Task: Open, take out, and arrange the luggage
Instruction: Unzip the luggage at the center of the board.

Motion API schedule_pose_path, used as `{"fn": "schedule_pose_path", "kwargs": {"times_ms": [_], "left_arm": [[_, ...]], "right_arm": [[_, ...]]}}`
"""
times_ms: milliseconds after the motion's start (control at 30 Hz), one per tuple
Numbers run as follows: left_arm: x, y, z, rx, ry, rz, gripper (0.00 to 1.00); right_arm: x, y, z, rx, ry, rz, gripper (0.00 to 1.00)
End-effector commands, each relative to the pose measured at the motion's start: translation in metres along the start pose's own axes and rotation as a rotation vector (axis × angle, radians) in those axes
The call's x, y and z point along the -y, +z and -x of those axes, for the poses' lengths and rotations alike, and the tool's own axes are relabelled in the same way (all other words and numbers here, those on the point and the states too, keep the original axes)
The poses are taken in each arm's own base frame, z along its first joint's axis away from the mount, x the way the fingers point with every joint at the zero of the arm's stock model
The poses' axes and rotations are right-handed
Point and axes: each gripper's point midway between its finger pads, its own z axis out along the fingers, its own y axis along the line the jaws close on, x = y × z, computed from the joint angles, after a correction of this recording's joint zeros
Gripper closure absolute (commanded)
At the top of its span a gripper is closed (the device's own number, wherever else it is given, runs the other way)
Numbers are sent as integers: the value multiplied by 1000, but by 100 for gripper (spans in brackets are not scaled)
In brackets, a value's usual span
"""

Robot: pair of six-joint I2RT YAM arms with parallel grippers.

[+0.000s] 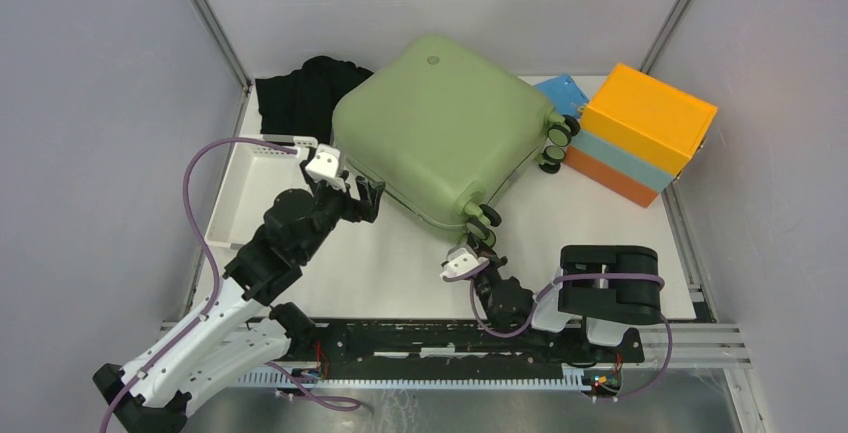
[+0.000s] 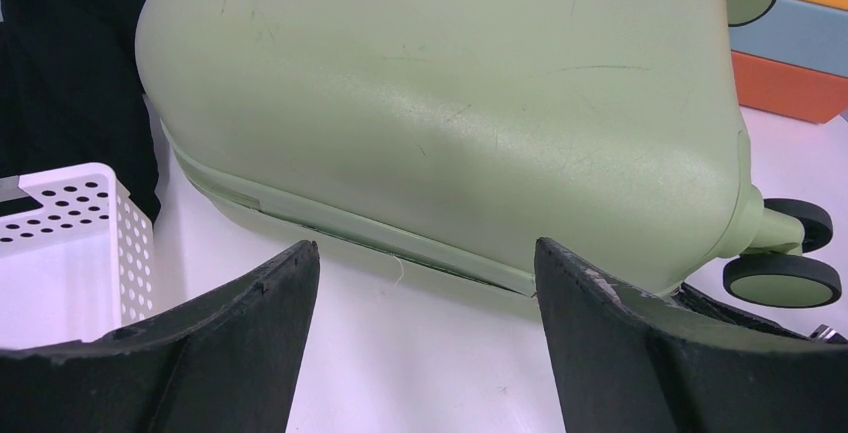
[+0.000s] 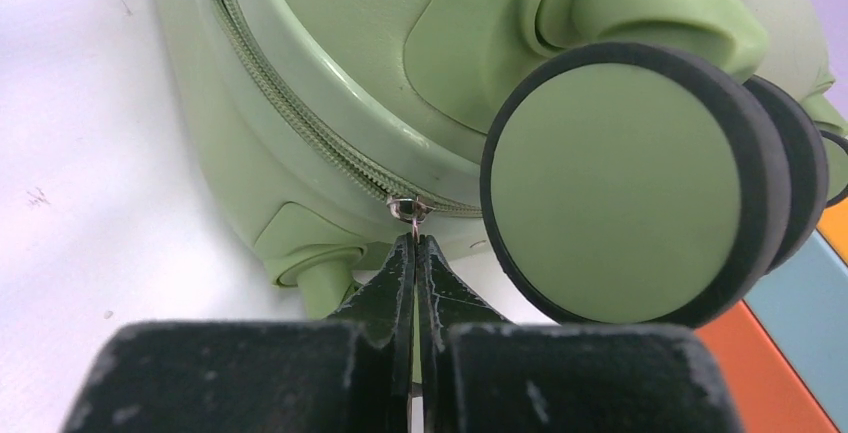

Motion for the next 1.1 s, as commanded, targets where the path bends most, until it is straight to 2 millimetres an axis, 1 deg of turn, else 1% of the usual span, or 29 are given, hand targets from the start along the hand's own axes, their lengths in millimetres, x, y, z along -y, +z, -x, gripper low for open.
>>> {"fn": "schedule_pose_path", "kwargs": {"times_ms": [0,233,333,500,633,700,733,800,900,967,1000,1033,1067], "left_arm": [[-2,1,10,30,19,2,16],[-1,2,9,25,21,2,16],[-2,2,8,23,22,5,16],[-3,3,8,24,24,11,16],[-3,3,6,21,26,13,16],[-4,4,6,19,28,19,16],[-5,4,5,18,28,22,16],[-4,4,6,23,24,22,16],[2,4,12,34,-15,-5,16],[17,2,22,36,-70,-72,15],[26,0,27,29,-101,-113,15],[35,-1,30,14,-135,-151,15],[45,-4,34,0,-173,-196,14]], "right_arm": [[61,-8,23,62,349,-244,99],[63,-11,13,46,384,-252,99],[69,-11,10,53,385,-253,98],[84,-12,5,71,392,-263,96],[87,-8,6,74,383,-272,95],[87,-6,5,72,387,-279,92],[89,-5,3,71,405,-286,90],[92,-6,0,74,442,-291,82],[92,-14,5,129,470,-223,72],[84,-24,4,155,476,-129,59],[75,-27,-2,137,465,-78,55],[66,-30,-2,133,492,-26,51],[54,-33,-8,108,495,36,48]]}}
